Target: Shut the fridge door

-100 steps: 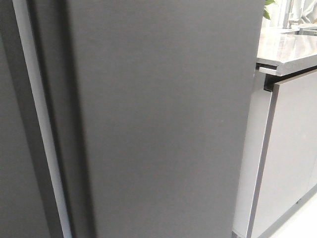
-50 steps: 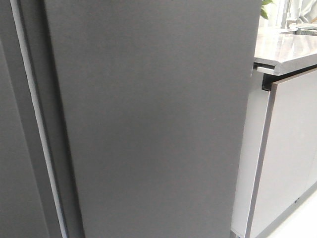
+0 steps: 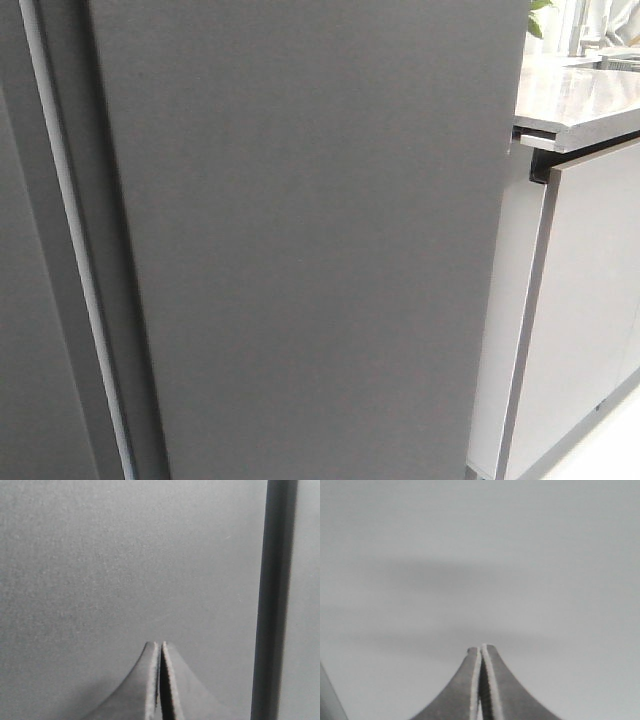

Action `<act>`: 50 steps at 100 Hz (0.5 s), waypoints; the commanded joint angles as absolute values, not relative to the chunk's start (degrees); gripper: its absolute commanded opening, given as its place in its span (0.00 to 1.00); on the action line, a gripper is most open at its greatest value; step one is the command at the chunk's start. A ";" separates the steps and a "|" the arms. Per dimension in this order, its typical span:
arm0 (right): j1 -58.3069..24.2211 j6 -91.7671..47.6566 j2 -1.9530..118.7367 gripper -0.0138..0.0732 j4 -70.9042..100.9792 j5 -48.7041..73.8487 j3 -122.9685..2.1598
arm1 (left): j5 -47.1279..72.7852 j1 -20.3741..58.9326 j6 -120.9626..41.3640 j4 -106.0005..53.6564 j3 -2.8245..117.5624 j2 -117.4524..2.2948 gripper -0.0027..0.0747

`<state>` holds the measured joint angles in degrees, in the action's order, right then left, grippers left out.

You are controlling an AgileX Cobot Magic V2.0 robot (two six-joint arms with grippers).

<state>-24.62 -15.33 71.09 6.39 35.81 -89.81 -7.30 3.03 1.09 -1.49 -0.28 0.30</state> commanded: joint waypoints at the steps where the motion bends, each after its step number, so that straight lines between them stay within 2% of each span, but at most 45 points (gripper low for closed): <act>1: -24.04 -13.65 61.91 0.11 4.65 32.64 -86.09 | -11.46 2.75 1.34 -1.72 -2.30 0.90 0.01; 25: -24.04 0.00 41.03 0.11 -6.55 35.72 -69.90 | -11.46 2.75 1.34 -1.72 -2.30 0.90 0.01; 50: -24.04 5.30 22.56 0.11 -9.36 37.22 -55.32 | -11.46 2.75 1.34 -1.72 -2.30 0.90 0.01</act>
<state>-24.27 3.42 26.20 -7.40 40.70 -57.73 -7.30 3.03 1.09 -1.49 -0.28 0.30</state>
